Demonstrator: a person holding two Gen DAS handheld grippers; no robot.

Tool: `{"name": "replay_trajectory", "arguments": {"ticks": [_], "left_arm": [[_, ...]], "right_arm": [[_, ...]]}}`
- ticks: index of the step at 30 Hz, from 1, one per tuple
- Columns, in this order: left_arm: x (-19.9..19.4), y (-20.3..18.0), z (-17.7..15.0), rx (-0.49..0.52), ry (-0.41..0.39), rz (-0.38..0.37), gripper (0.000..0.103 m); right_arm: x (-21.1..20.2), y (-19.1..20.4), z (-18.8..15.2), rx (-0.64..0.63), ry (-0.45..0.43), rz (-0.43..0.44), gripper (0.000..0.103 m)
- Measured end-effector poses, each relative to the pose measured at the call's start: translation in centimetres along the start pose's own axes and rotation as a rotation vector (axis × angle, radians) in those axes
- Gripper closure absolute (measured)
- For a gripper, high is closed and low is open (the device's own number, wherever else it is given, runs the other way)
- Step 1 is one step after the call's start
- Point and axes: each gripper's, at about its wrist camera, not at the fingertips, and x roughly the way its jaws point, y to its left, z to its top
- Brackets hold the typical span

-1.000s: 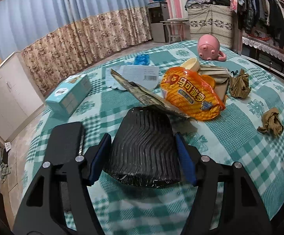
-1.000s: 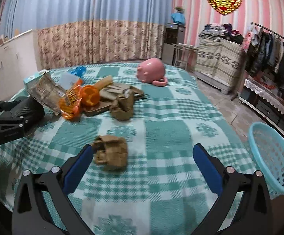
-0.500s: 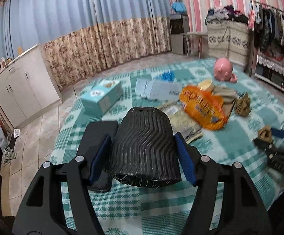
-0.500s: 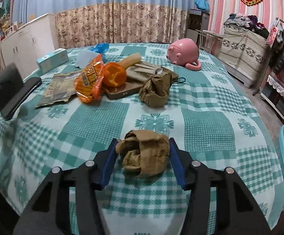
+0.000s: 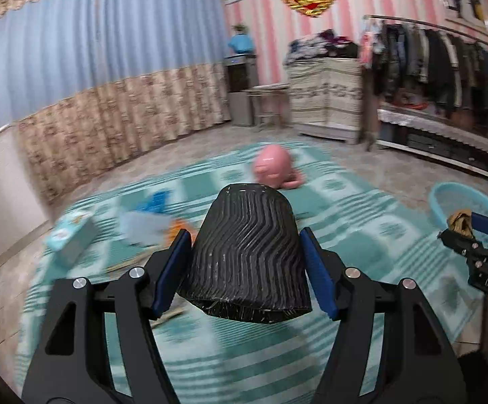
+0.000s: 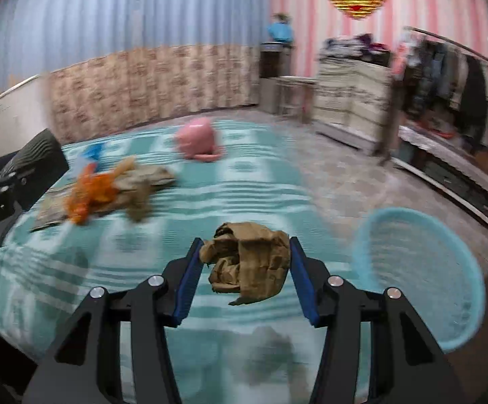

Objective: Collect trash
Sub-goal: 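Carry both items to the blue basket and open the left tool over it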

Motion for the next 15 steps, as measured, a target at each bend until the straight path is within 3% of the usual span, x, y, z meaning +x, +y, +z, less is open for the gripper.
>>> {"name": "replay_trajectory", "arguments": {"ticks": [7,15], "left_arm": [[3.2,-10.5,2.1,0.08,-0.017,-0.178,0.038],[6.4,-21.6,3.6,0.144,0.002,-0.384,0.038]], "right_arm": [[-1.1,-11.3,-1.3,0.153,0.021,-0.21,0.052],[-1.8,-19.0,-2.6,0.254,0.038,-0.331,0.052]]}}
